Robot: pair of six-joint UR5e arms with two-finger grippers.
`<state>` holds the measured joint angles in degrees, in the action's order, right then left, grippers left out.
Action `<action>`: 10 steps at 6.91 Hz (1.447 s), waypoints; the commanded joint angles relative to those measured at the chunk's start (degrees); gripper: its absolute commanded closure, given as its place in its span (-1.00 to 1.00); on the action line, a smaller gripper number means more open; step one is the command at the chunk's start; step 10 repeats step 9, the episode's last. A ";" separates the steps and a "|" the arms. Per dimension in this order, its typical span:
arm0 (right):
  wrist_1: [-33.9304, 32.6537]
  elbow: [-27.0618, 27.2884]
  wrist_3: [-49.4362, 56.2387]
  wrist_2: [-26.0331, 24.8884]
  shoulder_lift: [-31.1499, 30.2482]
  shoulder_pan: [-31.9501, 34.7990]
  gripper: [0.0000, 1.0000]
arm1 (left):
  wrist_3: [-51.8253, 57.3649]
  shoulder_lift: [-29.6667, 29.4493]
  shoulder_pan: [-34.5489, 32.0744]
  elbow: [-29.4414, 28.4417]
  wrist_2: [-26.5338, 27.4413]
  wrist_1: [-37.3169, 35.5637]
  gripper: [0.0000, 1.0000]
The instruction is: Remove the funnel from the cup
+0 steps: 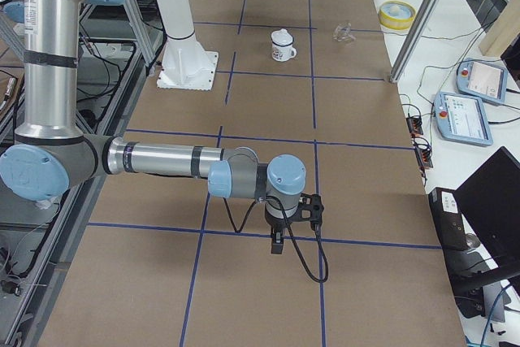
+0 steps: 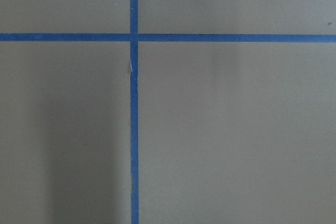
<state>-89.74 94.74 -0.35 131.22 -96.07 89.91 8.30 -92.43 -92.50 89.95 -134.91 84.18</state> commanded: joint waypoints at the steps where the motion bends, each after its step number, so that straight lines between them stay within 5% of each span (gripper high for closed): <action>1: 0.00 0.00 0.00 0.00 0.00 0.00 -1.00 | 0.23 0.06 -0.49 -0.12 -0.26 0.28 -1.00; 10: 0.00 0.00 0.00 0.00 0.00 0.00 -1.00 | 0.32 0.41 -0.75 1.37 -0.35 0.28 -1.00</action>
